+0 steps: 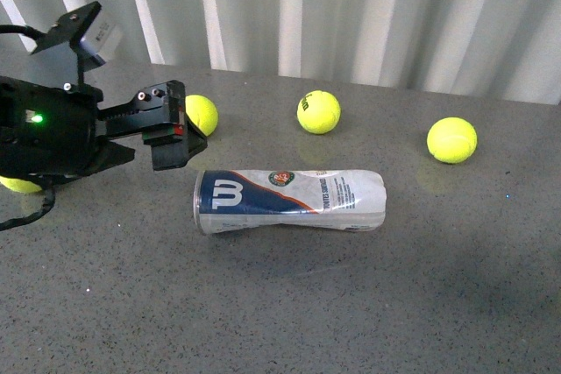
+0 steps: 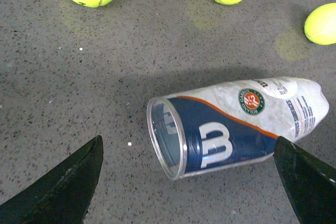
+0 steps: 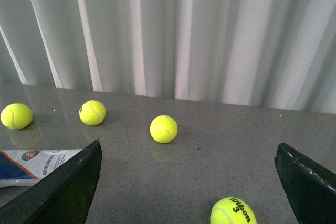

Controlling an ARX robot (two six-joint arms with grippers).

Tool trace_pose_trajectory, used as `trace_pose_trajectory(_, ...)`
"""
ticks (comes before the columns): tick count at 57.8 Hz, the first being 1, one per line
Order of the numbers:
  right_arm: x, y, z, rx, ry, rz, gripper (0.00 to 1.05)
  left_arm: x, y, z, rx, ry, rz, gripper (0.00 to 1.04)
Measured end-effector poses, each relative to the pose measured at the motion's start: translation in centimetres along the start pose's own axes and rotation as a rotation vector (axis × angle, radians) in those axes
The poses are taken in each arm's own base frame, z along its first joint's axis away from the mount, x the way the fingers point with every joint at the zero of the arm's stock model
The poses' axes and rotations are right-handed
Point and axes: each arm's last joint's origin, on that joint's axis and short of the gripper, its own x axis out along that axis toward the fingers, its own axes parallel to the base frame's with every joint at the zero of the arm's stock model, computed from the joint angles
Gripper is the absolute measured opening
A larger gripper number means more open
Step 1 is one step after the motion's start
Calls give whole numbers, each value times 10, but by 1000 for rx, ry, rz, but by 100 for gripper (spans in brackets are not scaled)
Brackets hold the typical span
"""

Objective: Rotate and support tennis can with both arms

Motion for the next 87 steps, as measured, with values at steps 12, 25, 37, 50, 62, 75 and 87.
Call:
trace_pose_trajectory(12,0,0,0,0,0,0,98,28,10,-9,-30,50,16,98)
trace_pose_trajectory(25,0,0,0,0,0,0,97,47,15,-26,-60,82,11,98)
trace_pose_trajectory(37,0,0,0,0,0,0,97,53,12,-33,-137,60,-65,98)
trace_pose_trajectory(50,0,0,0,0,0,0,98,60,7,-39,-233,28,-140,98)
trace_pose_trajectory(62,0,0,0,0,0,0,98,66,1,-45,-271,20,-169,82)
trace_pose_trajectory(75,0,0,0,0,0,0,98,66,-2,-47,-273,29,-185,41)
trace_pose_trajectory(87,0,0,0,0,0,0,98,64,-3,-45,-283,38,-217,12)
